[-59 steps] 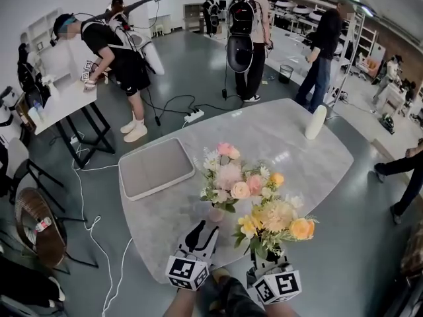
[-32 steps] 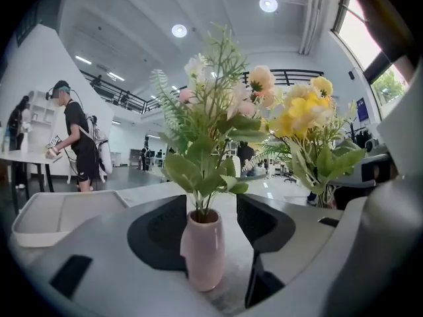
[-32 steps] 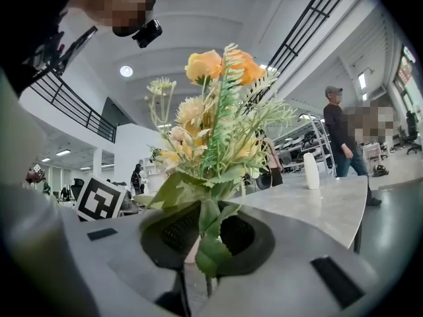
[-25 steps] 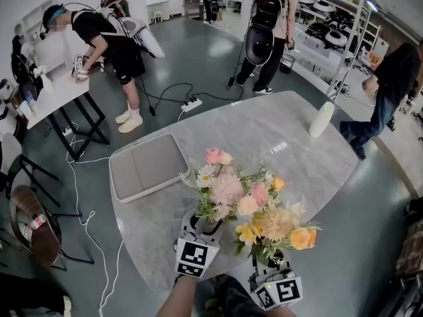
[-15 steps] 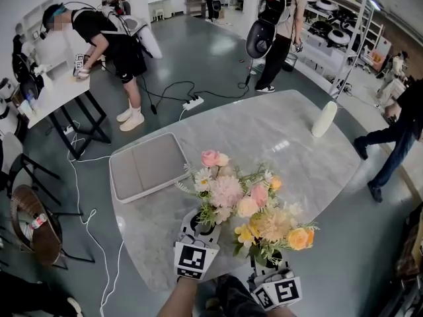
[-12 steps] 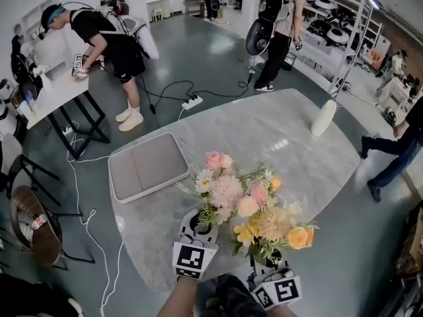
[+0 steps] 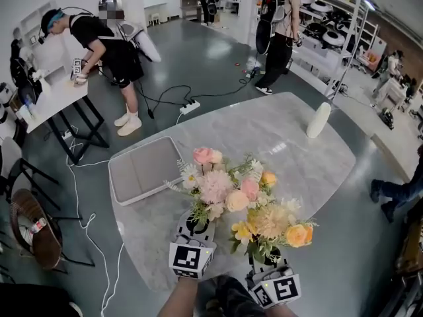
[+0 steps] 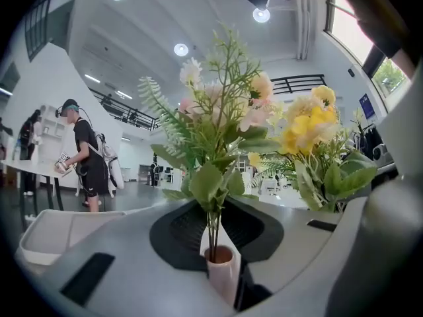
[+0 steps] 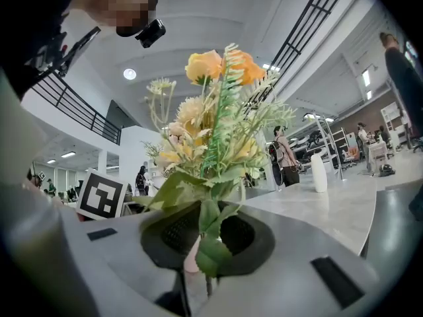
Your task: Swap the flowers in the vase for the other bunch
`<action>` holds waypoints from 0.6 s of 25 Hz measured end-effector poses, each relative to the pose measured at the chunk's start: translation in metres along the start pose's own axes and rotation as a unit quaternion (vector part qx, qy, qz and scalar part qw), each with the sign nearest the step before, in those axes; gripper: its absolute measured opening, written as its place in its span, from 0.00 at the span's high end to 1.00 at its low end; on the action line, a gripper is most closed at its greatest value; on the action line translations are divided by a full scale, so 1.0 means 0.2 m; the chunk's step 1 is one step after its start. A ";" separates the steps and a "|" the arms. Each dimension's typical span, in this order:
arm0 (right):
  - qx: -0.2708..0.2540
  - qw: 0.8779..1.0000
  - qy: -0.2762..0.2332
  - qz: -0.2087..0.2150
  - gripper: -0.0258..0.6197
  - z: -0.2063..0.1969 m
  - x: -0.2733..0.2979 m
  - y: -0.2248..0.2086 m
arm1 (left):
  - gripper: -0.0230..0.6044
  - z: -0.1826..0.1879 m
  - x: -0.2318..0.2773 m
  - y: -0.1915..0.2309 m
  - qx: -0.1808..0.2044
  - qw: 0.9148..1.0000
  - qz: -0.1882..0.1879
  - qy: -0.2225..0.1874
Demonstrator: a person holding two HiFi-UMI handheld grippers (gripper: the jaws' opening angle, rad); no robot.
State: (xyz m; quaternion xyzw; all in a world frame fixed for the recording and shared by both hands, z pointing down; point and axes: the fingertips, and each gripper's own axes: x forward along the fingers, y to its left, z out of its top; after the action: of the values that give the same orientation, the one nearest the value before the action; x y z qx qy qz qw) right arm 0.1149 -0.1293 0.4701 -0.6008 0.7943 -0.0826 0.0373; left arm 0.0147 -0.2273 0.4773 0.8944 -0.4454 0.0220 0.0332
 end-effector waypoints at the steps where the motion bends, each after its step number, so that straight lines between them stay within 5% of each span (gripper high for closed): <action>1: -0.001 1.000 -0.004 0.000 0.85 0.02 0.00 0.00 | 0.84 0.03 0.00 0.00 -0.001 1.000 0.000 -0.005; 15: 0.005 0.999 -0.039 0.006 0.85 0.21 0.02 0.01 | 0.84 0.25 -0.03 0.00 -0.016 0.999 -0.003 -0.040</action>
State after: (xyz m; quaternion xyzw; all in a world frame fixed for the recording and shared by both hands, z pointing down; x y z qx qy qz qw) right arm 0.1196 -0.1360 0.4278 -0.5986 0.7953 -0.0632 0.0716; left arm 0.0115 -0.2270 0.4271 0.8951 -0.4444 -0.0207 0.0294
